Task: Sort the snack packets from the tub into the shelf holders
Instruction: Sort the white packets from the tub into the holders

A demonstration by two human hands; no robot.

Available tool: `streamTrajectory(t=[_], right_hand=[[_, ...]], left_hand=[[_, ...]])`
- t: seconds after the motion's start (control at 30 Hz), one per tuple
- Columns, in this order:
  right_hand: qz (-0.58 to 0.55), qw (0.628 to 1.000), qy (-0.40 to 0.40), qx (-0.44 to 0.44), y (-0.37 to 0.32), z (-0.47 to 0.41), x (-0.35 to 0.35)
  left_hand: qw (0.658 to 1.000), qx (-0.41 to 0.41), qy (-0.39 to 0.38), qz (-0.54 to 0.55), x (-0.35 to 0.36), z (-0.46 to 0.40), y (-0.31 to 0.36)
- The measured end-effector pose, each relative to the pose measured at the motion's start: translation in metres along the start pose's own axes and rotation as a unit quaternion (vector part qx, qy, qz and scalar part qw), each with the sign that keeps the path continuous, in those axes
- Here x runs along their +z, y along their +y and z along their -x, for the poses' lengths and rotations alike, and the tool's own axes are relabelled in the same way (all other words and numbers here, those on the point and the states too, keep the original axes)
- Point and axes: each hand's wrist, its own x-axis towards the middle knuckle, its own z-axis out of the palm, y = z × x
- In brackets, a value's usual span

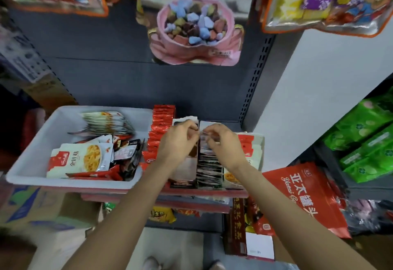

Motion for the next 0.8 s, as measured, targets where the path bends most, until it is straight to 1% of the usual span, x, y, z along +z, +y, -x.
streamTrajectory(t=[0.07,0.2,0.3,0.47,0.53,0.6,0.67,0.7,0.73,0.8], right_hand=[[0.007,0.999,-0.019,-0.027,-0.025,-0.009,0.025],[0.035,0.995,-0.061,-0.064,-0.074,-0.024,0.088],[0.052,0.989,-0.115,-0.081,-0.106,-0.036,0.142],[0.077,0.970,-0.219,-0.068,-0.145,-0.051,0.227],[0.108,0.952,-0.280,-0.062,-0.153,-0.056,0.255],[0.143,0.930,-0.335,-0.054,-0.157,-0.061,0.277],[0.188,0.907,-0.374,-0.040,-0.158,-0.064,0.293],[0.210,0.897,-0.388,-0.029,-0.158,-0.064,0.298],[0.228,0.890,-0.394,-0.018,-0.158,-0.065,0.301],[0.246,0.887,-0.389,0.006,-0.156,-0.066,0.304]], left_hand=[[0.998,-0.047,0.039,0.022,-0.024,0.007,-0.029],[0.985,-0.142,0.100,0.017,-0.075,0.025,-0.101],[0.970,-0.212,0.115,0.026,-0.107,0.033,-0.163],[0.961,-0.271,0.040,-0.048,-0.133,0.038,-0.276],[0.946,-0.307,-0.035,-0.094,-0.137,0.040,-0.313],[0.930,-0.336,-0.097,-0.110,-0.138,0.040,-0.342],[0.925,-0.345,-0.112,-0.113,-0.140,0.039,-0.355],[0.925,-0.343,-0.107,-0.119,-0.142,0.039,-0.358],[0.927,-0.342,-0.096,-0.120,-0.143,0.038,-0.358],[0.933,-0.336,-0.069,-0.107,-0.143,0.036,-0.358]])
